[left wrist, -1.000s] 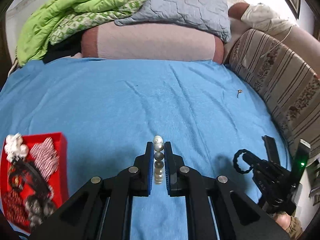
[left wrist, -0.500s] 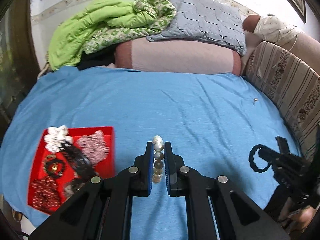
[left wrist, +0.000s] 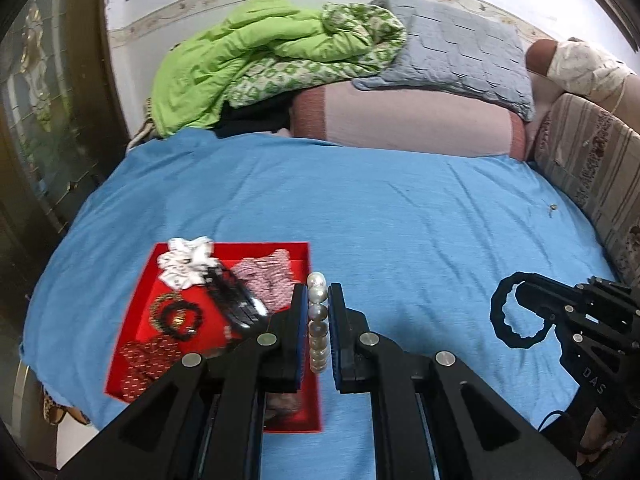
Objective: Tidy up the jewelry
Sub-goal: 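Carry the pearl bracelet and black hair tie over the red tray with both grippers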
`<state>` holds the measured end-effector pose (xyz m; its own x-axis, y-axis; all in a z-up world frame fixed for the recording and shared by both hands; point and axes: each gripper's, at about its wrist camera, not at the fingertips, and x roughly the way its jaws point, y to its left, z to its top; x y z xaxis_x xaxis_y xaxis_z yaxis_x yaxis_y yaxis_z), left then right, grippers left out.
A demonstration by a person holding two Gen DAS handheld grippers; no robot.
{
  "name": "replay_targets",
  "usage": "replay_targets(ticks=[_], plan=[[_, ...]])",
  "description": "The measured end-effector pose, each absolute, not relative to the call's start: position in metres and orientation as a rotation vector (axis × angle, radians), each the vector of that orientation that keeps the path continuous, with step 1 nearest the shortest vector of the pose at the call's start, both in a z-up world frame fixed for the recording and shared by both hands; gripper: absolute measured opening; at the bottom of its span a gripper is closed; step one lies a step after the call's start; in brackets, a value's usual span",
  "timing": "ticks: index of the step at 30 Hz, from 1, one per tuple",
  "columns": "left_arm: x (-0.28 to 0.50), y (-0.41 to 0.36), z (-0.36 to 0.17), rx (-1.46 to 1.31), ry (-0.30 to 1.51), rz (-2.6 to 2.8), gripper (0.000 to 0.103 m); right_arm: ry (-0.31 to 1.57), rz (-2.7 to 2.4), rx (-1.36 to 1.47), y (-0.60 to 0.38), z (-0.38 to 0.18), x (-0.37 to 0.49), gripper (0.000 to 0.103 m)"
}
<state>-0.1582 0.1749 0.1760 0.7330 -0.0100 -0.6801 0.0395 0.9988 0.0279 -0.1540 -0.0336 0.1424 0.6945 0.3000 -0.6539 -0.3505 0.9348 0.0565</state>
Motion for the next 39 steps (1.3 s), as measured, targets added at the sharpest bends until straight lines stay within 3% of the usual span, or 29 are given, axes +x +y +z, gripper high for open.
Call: replay_targets(ticks=[18,39], plan=[[-0.157,0.254,0.156,-0.047,0.798,0.101,0.009,0.759,0.52,-0.139,0.067,0.154,-0.137,0.012],[-0.154,0.268,0.151,-0.067,0.813,0.1,0.009,0.79,0.58,-0.101,0.092,0.14,-0.133,0.012]])
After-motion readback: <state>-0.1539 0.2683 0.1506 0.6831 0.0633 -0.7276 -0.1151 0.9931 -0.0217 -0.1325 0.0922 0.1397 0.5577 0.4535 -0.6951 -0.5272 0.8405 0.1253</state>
